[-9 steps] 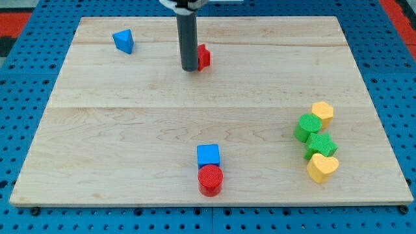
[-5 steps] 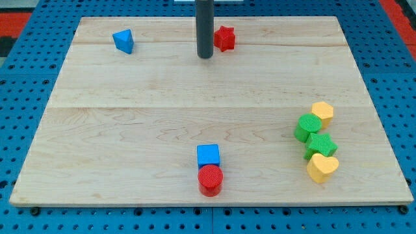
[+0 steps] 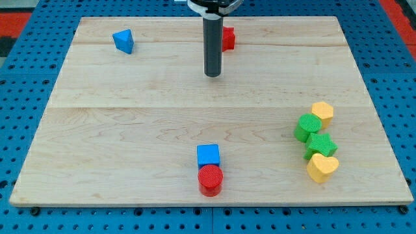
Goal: Slide the yellow star towards top right of the board
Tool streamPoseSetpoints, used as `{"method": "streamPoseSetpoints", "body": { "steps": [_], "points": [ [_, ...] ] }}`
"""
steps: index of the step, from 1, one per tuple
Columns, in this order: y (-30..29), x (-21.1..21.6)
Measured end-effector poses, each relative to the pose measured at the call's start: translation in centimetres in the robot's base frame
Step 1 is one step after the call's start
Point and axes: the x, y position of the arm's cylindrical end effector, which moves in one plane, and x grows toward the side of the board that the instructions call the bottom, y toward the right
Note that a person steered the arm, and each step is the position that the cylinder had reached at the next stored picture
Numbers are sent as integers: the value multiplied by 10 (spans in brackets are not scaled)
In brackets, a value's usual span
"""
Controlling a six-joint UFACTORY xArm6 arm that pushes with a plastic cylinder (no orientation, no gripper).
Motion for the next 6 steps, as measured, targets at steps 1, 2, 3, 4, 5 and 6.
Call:
{"method": "streamPoseSetpoints", "body": {
  "steps": [1,2,3,4,5,6],
  "points": [
    [6,-10],
    [65,-10],
    [175,37],
    [276,104],
    [283,145],
    [214,95]
  ]
}}
